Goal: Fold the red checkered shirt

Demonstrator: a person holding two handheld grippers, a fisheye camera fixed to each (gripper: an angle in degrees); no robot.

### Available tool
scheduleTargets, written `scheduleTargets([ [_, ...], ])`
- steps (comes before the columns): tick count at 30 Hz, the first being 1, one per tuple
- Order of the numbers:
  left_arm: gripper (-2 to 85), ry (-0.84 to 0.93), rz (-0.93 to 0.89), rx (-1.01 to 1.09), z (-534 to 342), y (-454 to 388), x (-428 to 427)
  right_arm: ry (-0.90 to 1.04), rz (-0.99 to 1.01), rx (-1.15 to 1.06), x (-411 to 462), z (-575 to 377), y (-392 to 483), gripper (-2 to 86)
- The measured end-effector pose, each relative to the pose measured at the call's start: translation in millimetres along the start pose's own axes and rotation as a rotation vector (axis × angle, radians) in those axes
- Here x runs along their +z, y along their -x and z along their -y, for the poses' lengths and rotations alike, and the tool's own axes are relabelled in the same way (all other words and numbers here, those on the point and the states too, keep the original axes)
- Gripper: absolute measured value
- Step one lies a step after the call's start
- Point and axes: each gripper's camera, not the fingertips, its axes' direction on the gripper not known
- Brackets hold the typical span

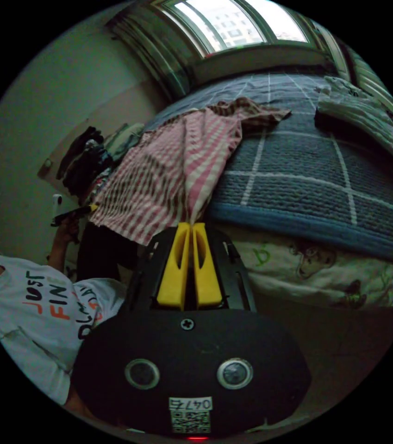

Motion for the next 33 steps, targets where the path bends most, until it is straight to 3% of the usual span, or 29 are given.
scheduleTargets([
  [3, 11.3, 0.059, 0.003, -0.064, -4.3, 10.1, 17.5, 0.044, -0.005, -0.001, 24.0, -6.1, 12.1, 0.5],
  [8, 12.1, -0.025, 0.042, -0.103, -2.6, 20.5, -15.0, -0.098, -0.173, -0.041, 14.5, -20.9, 52.5, 5.1],
  [10, 10.9, -0.125, 0.08, -0.095, 6.7, 21.2, -46.9, -0.218, -0.327, -0.12, 4.7, -24.6, 90.4, 5.9],
  [12, 8.8, -0.21, 0.079, -0.097, 16.4, 21.8, -67.4, -0.356, -0.397, -0.377, 16.5, -22.0, 165.3, 6.4],
  [16, 3.8, -0.352, 0.101, -0.043, 48.5, 14.1, -89.9, -0.325, -0.09, -0.685, 88.3, -3.2, 276.3, 8.8],
  [18, 0.3, -0.394, 0.156, 0.001, 64.6, 3.2, -92.0, -0.199, 0.142, -0.782, 155.4, 4.9, 339.4, 9.4],
  [20, -0.4, -0.391, 0.29, 0.04, 83.1, -11.8, -89.2, -0.084, 0.158, -0.835, 205.0, 7.2, 380.4, 9.3],
  [23, -0.6, -0.324, 0.511, 0.132, 116.3, -35.8, -74.1, -0.081, -0.027, -0.863, 264.4, 4.4, 427.1, 9.6],
  [26, -0.2, -0.373, 0.417, 0.166, 143.4, -42.8, -67.6, -0.125, -0.172, -0.863, 304.4, 1.7, 456.9, 10.7],
  [29, 2.0, -0.373, 0.28, 0.164, 179.7, -38.1, -61.5, -0.053, -0.285, -0.857, 340.6, 0.5, 476.7, 9.9],
  [33, 14.4, -0.166, 0.167, 0.128, 250.9, -28.9, -30.2, -0.077, -0.341, -0.9, 353.9, -9.5, 490.4, 2.1],
])
